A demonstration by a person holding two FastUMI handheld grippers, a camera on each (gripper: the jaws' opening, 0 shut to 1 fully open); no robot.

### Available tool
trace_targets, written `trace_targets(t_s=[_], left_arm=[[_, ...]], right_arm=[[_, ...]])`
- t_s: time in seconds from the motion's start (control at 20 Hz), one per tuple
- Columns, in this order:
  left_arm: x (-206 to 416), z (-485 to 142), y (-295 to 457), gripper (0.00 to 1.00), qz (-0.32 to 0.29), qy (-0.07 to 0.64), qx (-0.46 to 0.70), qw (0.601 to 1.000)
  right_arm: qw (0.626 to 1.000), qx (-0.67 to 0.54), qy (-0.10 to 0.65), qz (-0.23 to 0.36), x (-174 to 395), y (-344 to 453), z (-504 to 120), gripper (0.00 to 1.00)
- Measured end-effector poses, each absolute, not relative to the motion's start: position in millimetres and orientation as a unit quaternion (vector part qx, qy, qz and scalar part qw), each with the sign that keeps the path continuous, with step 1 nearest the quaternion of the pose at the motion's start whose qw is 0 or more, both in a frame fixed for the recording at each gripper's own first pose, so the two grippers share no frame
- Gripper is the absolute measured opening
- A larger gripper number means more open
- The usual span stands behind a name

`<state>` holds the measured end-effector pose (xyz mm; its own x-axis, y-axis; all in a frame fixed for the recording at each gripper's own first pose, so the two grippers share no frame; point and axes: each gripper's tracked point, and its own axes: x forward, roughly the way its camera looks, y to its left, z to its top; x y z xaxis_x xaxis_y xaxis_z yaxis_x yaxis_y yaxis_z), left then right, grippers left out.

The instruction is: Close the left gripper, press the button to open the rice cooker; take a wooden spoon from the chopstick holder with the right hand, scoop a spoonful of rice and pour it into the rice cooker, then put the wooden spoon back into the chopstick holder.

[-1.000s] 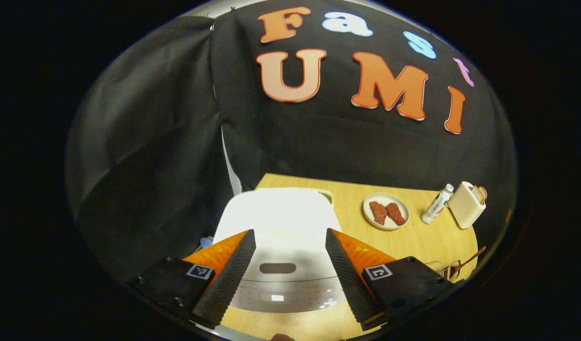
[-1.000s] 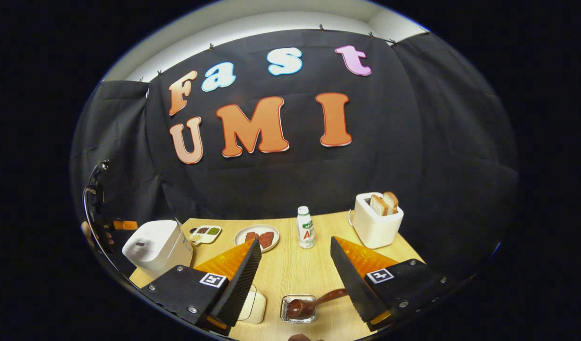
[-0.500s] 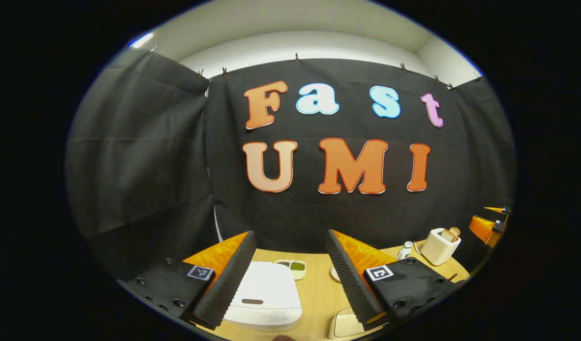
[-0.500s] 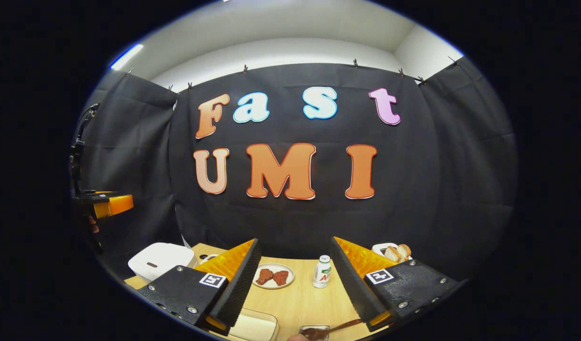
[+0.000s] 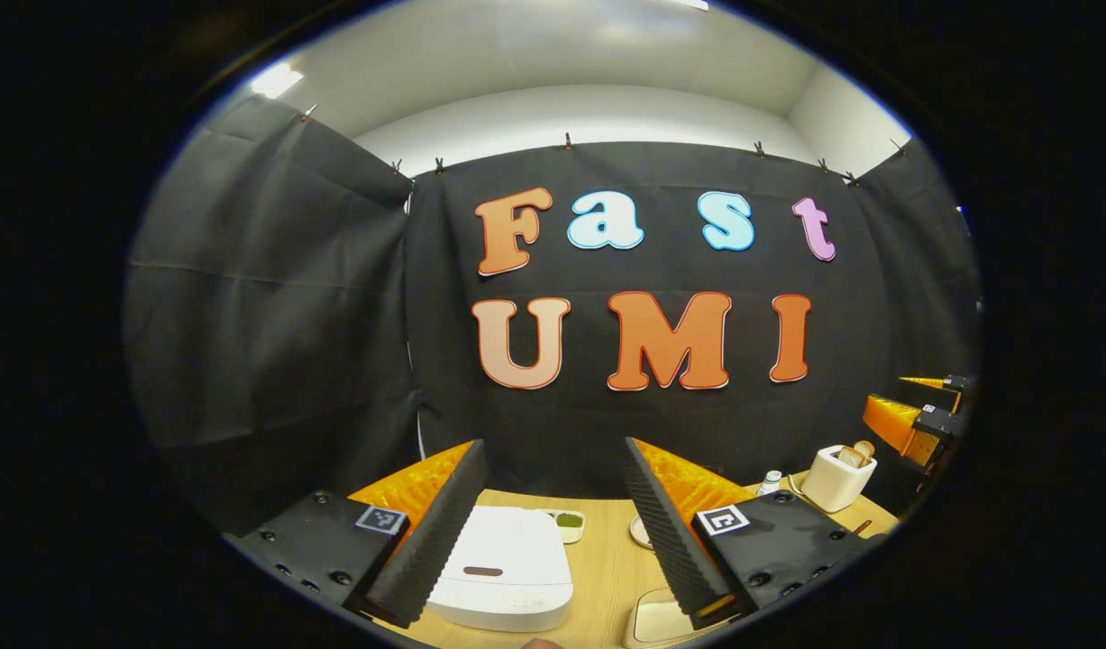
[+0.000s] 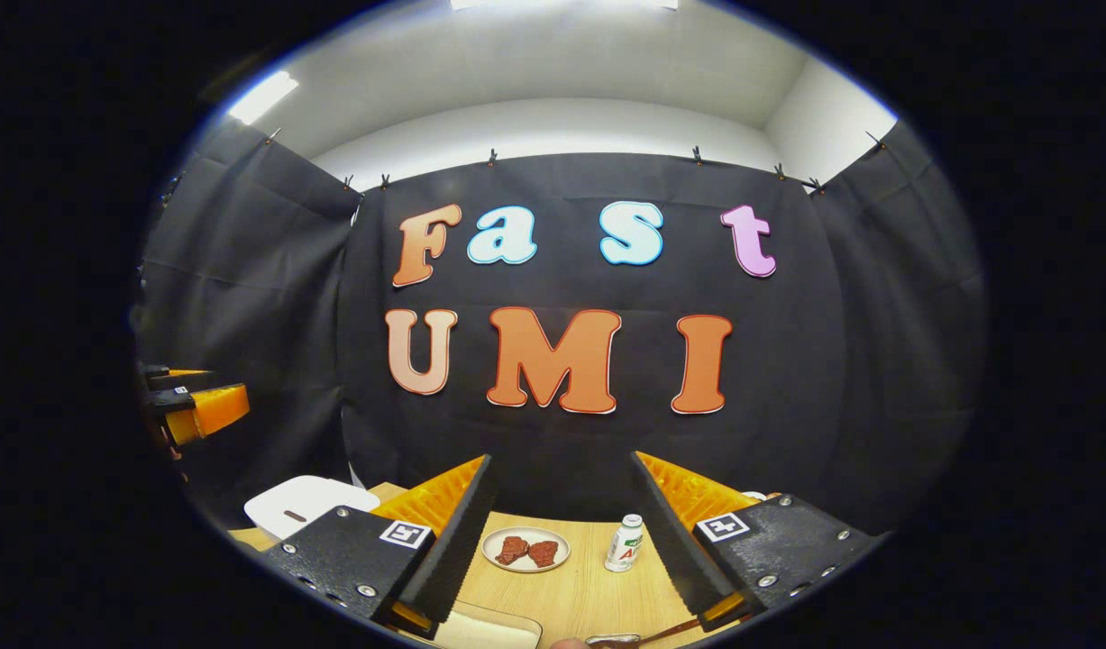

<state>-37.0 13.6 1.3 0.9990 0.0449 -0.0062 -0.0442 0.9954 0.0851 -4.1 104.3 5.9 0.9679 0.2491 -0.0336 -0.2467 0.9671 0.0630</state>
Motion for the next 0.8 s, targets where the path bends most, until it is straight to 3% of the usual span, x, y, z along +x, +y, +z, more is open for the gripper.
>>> trace_targets(t_s=[0.8], left_arm=[[-25.0,-4.5,18.7,1.00,0.036,0.024,0.054,0.998]], right_arm=[[0.988,0.033,0.043,0.145,13.2,128.9,-11.3,0.92]])
